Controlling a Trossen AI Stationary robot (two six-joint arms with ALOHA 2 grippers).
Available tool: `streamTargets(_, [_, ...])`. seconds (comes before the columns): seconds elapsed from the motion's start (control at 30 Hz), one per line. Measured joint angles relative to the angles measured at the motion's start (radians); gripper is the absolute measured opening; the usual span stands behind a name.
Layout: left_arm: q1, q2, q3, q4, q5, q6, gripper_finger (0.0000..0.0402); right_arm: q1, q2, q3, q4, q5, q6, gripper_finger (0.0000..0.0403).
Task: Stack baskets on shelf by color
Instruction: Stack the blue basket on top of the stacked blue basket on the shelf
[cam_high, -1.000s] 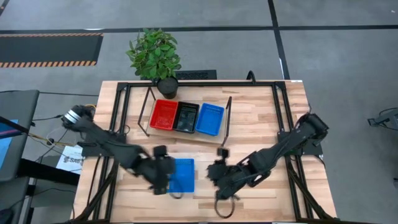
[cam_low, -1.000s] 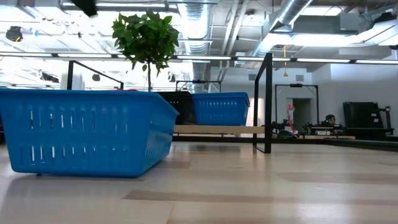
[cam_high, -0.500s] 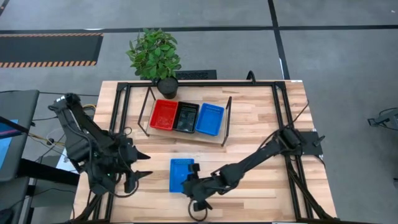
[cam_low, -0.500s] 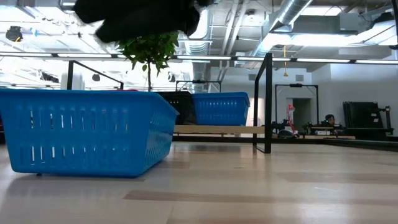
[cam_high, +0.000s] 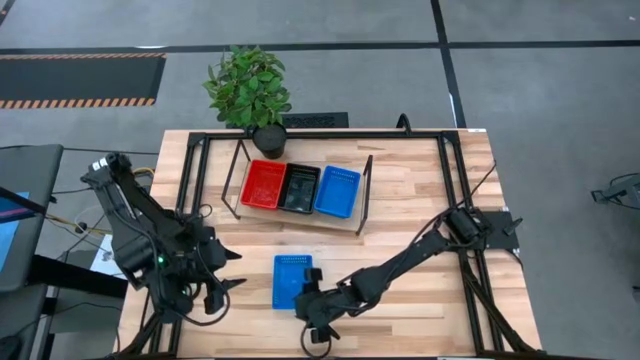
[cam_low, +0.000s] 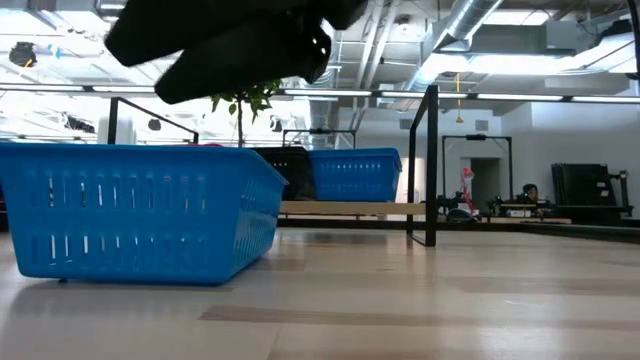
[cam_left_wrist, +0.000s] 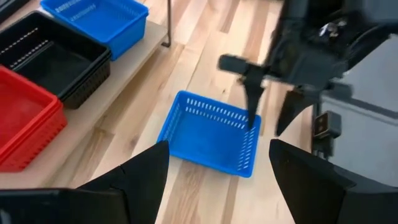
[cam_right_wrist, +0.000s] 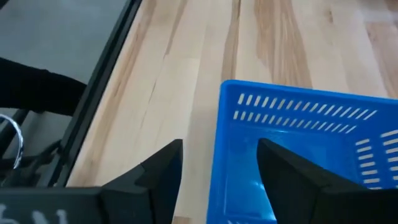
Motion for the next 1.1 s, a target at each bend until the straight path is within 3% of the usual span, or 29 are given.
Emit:
streamTargets(0.47, [0.0,0.016,0.0,-0.044,0.02,-0.048,0.0265,0.005,0.082,0.001,-0.067,-0.029,0.085,0.021])
streamTargets(0.6, [0.0,0.016,0.0,-0.047,0.023,-0.049,0.0265,0.005,0.08,0.003,-0.087,-0.015,0.096,0.0162])
streamTargets(0.8, [0.0,0.015,0.0,-0.051,0.023,-0.049,0.0265,0.009,0.08,0.004,-0.091,-0.003,0.099,0.0023])
streamTargets(0.93, [0.0,0.015,0.0,-0.053,0.023,-0.049,0.0265,0.014,0.067,0.033,-0.103,0.016,0.088,0.0013])
streamTargets(1.1, [0.0,0.015,0.0,-0.053,0.025,-0.048,0.0265,0.02,-0.023,0.103,-0.143,0.095,-0.045,0.001])
